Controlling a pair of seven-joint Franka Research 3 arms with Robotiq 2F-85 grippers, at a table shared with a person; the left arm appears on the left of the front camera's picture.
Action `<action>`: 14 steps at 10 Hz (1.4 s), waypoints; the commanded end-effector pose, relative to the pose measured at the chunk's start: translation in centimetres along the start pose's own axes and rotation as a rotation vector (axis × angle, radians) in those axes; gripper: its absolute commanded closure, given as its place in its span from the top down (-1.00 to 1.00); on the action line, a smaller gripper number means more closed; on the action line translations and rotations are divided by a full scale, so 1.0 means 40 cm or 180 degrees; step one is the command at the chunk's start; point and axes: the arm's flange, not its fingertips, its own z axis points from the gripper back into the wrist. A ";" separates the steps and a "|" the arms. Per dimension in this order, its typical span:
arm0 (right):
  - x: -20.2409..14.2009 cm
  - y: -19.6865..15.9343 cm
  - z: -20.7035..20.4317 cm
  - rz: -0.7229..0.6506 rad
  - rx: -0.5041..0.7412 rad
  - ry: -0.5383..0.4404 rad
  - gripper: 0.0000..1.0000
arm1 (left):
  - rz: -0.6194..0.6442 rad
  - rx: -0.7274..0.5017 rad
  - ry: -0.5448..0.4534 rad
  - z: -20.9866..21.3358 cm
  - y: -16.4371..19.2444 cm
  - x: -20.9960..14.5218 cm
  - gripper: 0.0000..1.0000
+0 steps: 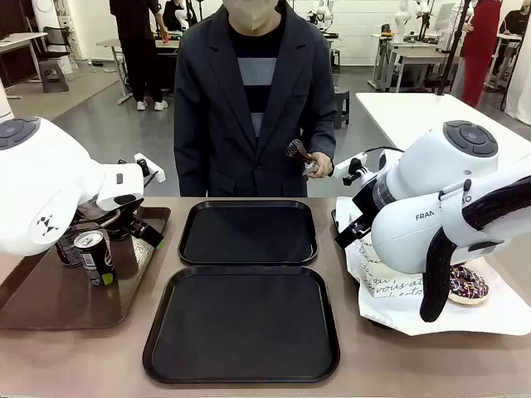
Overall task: Set up donuts and drinks on trays.
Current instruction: Pick up one Pepsi coke and place it on the Flat Tray.
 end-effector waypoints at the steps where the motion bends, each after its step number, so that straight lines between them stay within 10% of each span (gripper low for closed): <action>1: 0.000 0.000 0.000 0.0000 0.0000 0.0000 1.00 | -0.0001 0.0000 -0.0001 0.000 0.000 0.000 1.00; 14: 0.000 0.000 0.000 -0.0001 0.0000 0.0000 1.00 | 0.0000 0.0000 0.0000 0.000 0.000 0.000 1.00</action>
